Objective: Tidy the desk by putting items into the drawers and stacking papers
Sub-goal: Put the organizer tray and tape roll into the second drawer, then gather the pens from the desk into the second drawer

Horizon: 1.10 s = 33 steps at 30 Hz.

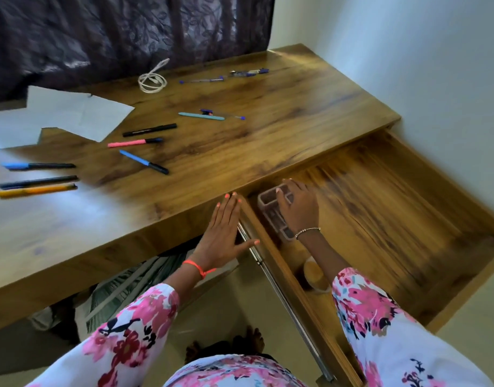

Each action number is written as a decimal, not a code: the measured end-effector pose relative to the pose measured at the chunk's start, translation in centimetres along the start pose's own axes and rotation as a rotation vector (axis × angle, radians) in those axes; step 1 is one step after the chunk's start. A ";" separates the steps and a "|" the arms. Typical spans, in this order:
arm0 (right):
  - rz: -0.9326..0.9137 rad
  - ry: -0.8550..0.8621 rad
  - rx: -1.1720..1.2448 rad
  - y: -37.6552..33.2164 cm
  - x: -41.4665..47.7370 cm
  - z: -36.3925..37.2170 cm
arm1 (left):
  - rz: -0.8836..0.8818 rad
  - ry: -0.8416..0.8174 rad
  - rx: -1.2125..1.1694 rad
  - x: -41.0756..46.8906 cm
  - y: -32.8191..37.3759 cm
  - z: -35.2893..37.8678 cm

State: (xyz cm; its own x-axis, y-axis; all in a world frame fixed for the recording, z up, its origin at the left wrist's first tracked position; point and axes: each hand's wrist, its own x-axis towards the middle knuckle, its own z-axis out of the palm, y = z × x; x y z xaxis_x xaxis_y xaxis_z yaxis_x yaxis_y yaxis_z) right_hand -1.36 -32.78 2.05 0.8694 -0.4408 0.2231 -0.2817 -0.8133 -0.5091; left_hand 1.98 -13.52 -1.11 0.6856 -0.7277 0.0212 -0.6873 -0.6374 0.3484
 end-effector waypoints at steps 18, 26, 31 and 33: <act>-0.387 -0.158 0.145 -23.7 5.1 10.9 | -0.424 0.443 0.075 -12.1 -20.2 -13.1; -0.509 -0.217 0.194 -29.7 5.7 14.9 | -0.567 0.454 0.103 -15.0 -25.1 -13.3; -0.590 -0.321 0.174 -31.8 6.9 18.0 | -0.687 0.410 0.079 -15.7 -27.9 -12.0; -0.630 -0.363 0.170 -32.6 7.5 19.0 | -0.748 0.401 0.070 -15.9 -28.7 -11.8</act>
State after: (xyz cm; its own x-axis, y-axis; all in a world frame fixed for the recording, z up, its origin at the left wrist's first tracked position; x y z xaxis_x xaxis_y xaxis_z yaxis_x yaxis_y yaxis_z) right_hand 22.06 -2.34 4.49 0.9331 0.2664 0.2415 0.3552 -0.7874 -0.5038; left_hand 13.63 19.37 -0.43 0.9893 0.0273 0.1431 -0.0239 -0.9385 0.3445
